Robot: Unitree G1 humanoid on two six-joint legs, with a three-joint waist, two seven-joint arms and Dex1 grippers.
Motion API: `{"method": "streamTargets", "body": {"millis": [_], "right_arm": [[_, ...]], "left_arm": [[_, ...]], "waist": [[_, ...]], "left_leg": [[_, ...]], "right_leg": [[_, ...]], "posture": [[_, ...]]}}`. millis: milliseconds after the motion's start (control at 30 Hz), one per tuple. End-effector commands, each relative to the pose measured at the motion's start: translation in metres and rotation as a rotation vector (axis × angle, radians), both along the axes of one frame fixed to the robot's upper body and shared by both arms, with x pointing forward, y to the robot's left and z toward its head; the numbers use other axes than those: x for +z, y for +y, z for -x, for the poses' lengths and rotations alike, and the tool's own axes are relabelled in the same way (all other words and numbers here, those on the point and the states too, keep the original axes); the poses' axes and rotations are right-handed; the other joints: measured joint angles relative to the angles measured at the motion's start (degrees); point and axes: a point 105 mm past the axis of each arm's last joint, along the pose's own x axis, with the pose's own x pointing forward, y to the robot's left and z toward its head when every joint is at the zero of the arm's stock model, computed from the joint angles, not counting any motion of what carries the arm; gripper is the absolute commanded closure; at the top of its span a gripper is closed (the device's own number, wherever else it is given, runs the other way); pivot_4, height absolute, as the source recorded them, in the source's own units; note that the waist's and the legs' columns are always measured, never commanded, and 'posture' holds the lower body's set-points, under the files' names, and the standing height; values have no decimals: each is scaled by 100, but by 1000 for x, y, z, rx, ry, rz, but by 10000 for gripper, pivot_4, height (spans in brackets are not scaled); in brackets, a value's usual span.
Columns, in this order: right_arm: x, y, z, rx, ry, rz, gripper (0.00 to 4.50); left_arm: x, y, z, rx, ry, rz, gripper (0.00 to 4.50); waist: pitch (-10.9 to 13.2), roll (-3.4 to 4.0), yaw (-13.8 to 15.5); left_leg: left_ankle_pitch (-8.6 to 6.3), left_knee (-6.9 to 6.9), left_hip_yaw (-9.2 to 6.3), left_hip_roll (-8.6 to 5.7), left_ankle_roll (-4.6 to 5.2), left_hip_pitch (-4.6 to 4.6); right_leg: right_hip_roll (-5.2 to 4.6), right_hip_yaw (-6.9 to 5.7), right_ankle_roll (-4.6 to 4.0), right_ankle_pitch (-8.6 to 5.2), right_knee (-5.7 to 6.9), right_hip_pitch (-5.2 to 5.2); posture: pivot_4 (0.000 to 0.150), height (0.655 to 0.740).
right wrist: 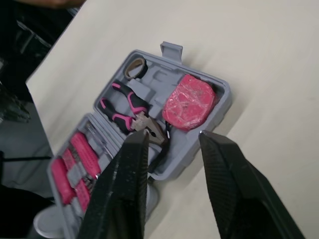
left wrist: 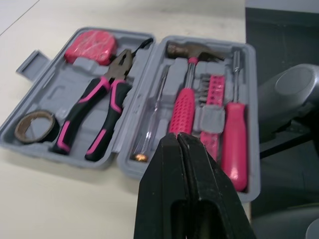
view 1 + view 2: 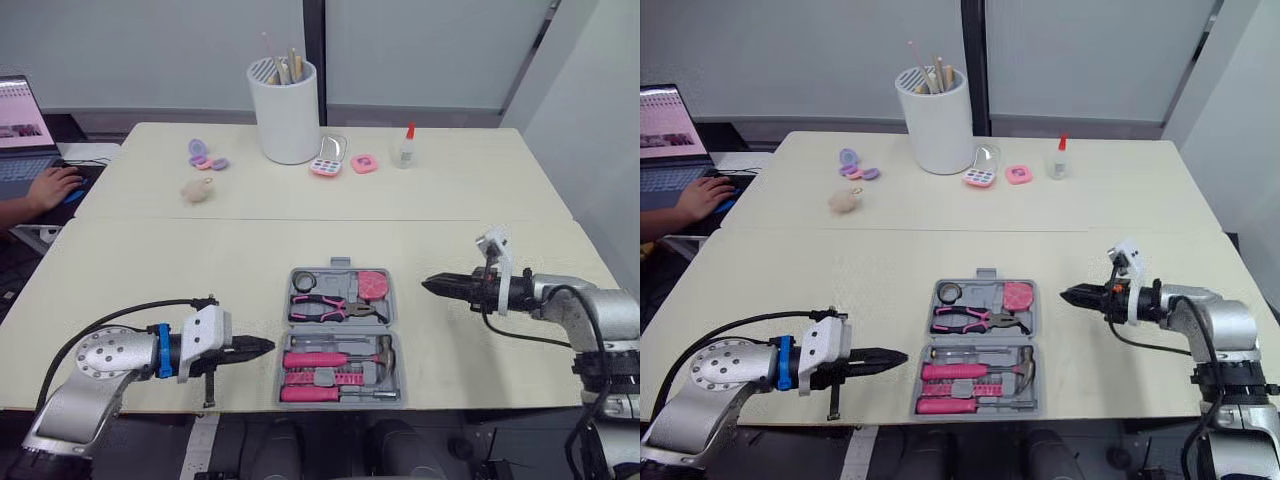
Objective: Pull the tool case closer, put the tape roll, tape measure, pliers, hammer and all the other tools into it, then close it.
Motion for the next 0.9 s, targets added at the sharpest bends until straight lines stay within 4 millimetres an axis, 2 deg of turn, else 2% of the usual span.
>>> {"method": "streamTargets", "body": {"millis": [33,233,500,667,767,900], "right_arm": [[-3,-1,-9,-58,52,-56,17721],[-20,9,-10,-59,113,-78,406],[-25,15,-15,-89,163,-133,406],[-27,23,-16,-86,189,-187,406],[-38,28,-20,-99,222,-179,406],[-47,34,-26,-109,249,-166,406]], "left_arm": [[-5,-23,8,-62,17,32,45000],[-37,-47,14,-122,44,33,45000],[-62,-65,2,-166,37,30,45000],[-82,-65,3,-181,57,6,45000],[-97,-65,6,-195,76,-30,45000],[-104,-61,8,-202,95,-63,45000]], "waist": [[0,0,-5],[-1,1,-6],[-2,3,-6],[-2,4,-18],[-10,16,-10],[-20,31,-10]], "left_leg": [[0,0,1,0,0,0],[-1,-1,8,-4,1,-5],[-1,-1,6,-3,1,-4],[-1,-2,9,-3,1,-4],[0,-1,7,-2,1,-2],[-1,-1,9,-2,1,-1]], "right_leg": [[1,1,0,0,-1,0],[23,9,1,0,-6,-6],[34,7,0,0,-4,-6],[35,11,0,0,-6,-7],[37,8,0,0,-4,-5],[33,11,1,0,-5,-3]], "posture": [[1500,7400],[1500,7400],[1500,7400],[1500,7400],[1500,7400],[1500,7400]]}}
